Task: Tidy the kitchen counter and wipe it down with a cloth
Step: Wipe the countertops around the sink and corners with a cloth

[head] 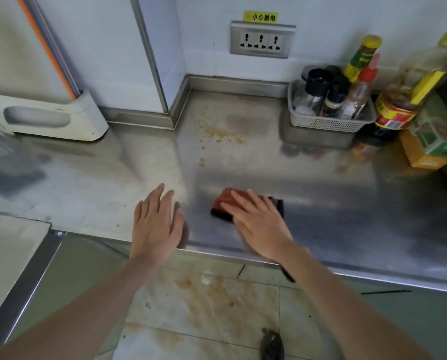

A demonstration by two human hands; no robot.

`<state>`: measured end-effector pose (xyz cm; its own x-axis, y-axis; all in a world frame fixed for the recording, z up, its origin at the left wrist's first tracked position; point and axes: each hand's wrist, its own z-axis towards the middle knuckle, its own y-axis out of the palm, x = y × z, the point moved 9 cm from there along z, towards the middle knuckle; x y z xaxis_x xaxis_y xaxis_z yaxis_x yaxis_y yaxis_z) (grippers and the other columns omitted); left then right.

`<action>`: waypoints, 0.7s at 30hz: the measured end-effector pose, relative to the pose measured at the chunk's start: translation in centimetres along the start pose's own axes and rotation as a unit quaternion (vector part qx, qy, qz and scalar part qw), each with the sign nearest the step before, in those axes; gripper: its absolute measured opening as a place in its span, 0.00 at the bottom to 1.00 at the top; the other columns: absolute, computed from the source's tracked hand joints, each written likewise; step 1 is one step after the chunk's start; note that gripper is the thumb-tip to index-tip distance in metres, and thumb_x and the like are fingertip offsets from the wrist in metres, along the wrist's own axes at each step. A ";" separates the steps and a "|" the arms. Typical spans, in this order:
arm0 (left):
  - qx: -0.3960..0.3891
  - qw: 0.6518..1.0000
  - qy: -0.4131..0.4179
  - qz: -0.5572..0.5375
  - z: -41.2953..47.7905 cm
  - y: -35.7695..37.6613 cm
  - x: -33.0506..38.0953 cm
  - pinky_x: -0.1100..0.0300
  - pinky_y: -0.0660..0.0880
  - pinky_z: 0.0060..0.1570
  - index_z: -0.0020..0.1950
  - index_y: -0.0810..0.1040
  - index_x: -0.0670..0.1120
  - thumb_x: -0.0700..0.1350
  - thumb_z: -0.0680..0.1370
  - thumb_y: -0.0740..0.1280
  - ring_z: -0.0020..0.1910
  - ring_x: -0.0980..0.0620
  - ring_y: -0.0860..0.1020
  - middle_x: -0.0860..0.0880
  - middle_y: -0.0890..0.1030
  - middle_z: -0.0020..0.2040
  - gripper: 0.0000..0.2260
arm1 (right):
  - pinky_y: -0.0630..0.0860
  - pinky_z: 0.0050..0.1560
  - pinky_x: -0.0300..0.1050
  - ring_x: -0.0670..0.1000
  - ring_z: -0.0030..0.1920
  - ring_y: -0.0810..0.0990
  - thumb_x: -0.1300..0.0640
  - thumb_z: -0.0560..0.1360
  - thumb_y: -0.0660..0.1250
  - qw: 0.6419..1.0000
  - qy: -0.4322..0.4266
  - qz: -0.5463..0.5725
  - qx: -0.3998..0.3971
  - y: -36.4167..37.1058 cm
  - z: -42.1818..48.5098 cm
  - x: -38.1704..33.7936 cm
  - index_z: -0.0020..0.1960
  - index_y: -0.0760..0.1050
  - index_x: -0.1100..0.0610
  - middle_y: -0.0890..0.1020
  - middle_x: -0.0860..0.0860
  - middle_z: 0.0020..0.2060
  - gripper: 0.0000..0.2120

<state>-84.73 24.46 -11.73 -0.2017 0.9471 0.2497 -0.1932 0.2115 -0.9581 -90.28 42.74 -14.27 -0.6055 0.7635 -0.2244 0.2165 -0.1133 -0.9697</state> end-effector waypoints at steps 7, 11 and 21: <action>-0.009 0.998 -0.046 -0.033 5.0 1.4 -2.4 0.49 0.57 0.68 0.68 0.65 0.44 0.47 0.80 0.54 0.71 0.45 0.61 0.43 0.62 0.73 0.18 | 0.55 0.70 0.61 0.61 0.73 0.56 0.53 0.77 0.45 0.996 0.068 0.018 0.047 -0.7 4.6 0.1 0.71 0.62 0.43 0.59 0.48 0.74 0.24; -0.009 0.998 -0.043 -0.034 6.9 2.2 -3.2 0.49 0.59 0.67 0.68 0.66 0.43 0.49 0.77 0.49 0.70 0.45 0.62 0.44 0.64 0.72 0.21 | 0.43 0.72 0.54 0.55 0.75 0.52 0.51 0.78 0.46 0.992 -0.126 0.020 -0.025 1.1 4.0 -5.9 0.72 0.59 0.41 0.58 0.43 0.75 0.23; -0.073 0.997 0.001 -0.008 13.1 4.6 -1.4 0.48 0.49 0.71 0.74 0.56 0.52 0.57 0.76 0.43 0.75 0.49 0.50 0.51 0.53 0.77 0.26 | 0.45 0.73 0.55 0.57 0.75 0.49 0.54 0.80 0.49 0.983 0.170 0.000 0.064 -3.1 13.4 9.1 0.74 0.53 0.42 0.51 0.46 0.76 0.23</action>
<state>-97.88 20.91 -14.64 -0.1980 0.9439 0.2644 -0.0546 0.2587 -0.9644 -106.77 41.56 -14.57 -0.3093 0.9298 -0.1997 0.1052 -0.1753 -0.9789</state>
